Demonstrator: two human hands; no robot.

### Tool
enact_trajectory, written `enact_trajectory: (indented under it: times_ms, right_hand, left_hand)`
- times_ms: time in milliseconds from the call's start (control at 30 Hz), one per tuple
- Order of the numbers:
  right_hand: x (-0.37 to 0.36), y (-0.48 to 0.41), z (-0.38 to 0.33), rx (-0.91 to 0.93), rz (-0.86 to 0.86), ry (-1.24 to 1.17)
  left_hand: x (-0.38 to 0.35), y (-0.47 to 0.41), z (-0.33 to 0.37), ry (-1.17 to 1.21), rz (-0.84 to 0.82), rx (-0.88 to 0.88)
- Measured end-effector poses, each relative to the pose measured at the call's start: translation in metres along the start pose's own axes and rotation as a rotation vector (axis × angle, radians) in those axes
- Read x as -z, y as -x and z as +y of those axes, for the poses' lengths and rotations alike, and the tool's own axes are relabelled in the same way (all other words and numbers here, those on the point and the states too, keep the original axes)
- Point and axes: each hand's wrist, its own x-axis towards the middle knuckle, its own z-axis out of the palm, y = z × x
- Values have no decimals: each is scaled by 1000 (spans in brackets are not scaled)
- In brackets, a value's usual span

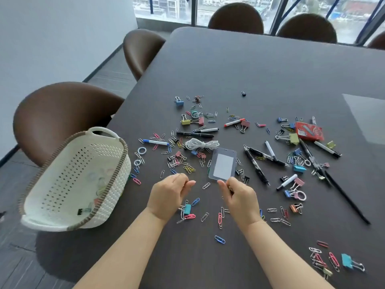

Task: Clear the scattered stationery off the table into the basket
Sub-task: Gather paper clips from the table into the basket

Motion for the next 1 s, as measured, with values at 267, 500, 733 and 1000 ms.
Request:
enact_trajectory:
  times_ms: [267,500,733,1000]
  right_hand:
    - [-22,-70,-157,234,5,-274]
    - [-90,-80,-241,270,-172,-336]
    - [-139,-79,-270,245,-323,-246]
    - [-150,-82,-262,237,-548,-99]
  left_hand:
    - [149,-4,-82,-169,168,194]
    - [186,26,-157,135,-218,508]
    - [197,49,-178,79,-148,423]
    - [190,60,-182,63,-17,374]
